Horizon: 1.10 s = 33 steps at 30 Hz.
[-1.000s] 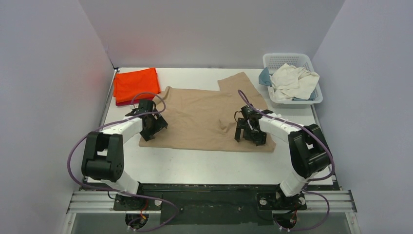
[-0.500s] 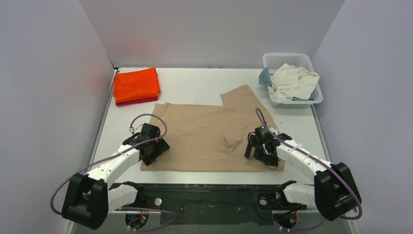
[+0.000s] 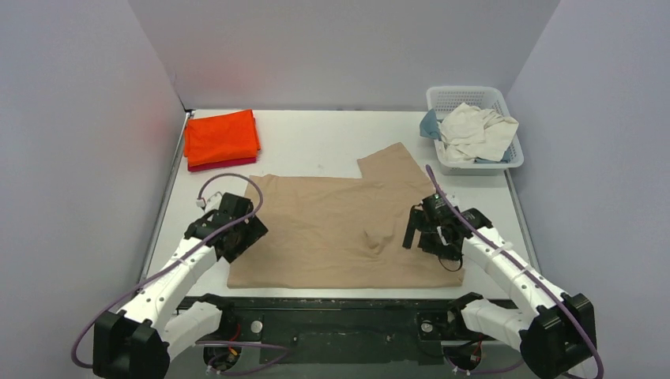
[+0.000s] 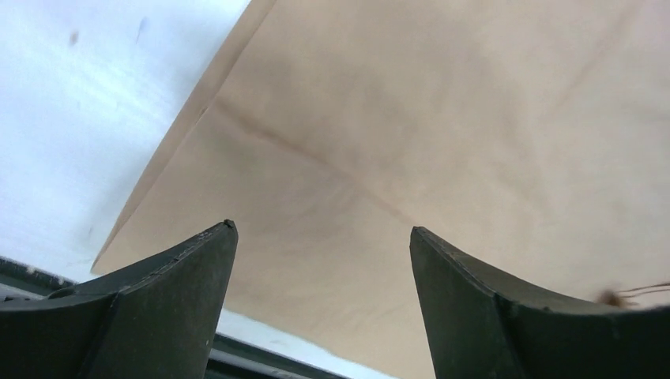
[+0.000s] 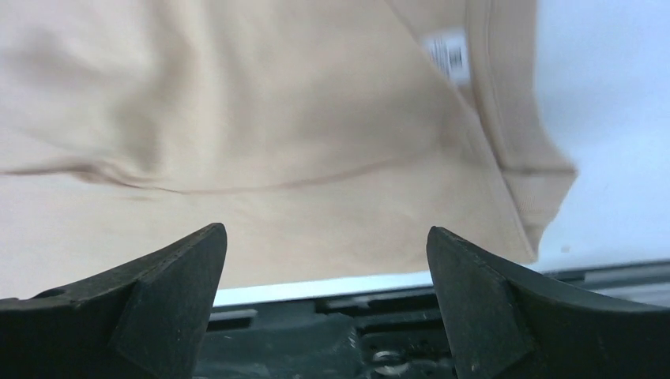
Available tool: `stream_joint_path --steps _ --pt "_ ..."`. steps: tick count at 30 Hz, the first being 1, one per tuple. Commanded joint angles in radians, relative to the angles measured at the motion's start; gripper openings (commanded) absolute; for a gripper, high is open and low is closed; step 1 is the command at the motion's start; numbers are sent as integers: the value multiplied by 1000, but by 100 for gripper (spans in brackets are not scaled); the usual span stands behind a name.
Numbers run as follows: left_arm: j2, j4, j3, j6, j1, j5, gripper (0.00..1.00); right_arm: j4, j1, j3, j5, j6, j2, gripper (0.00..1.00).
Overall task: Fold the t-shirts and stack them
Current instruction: Fold the flattened tshirt in 1/3 of the way, then grab the side of the flattened tshirt furthest away from the robot with both arms
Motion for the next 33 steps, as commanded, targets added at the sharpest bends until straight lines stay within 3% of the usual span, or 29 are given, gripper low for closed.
stream_joint_path --steps 1,9,19,24,29,33 --pt "105 91 242 106 48 -87 91 -27 4 233 108 -96 -12 93" --pt "533 279 535 275 251 108 91 108 -18 560 166 -211 234 97" --pt "977 218 914 474 274 34 83 97 -132 1080 41 -256 789 96" --pt "1057 220 959 513 293 95 80 56 -163 1365 -55 -258 1011 96" --pt "1121 215 976 525 307 130 68 71 -172 1568 23 -292 1199 96" --pt "1151 215 977 529 308 154 60 129 -180 1631 82 -326 1292 96"
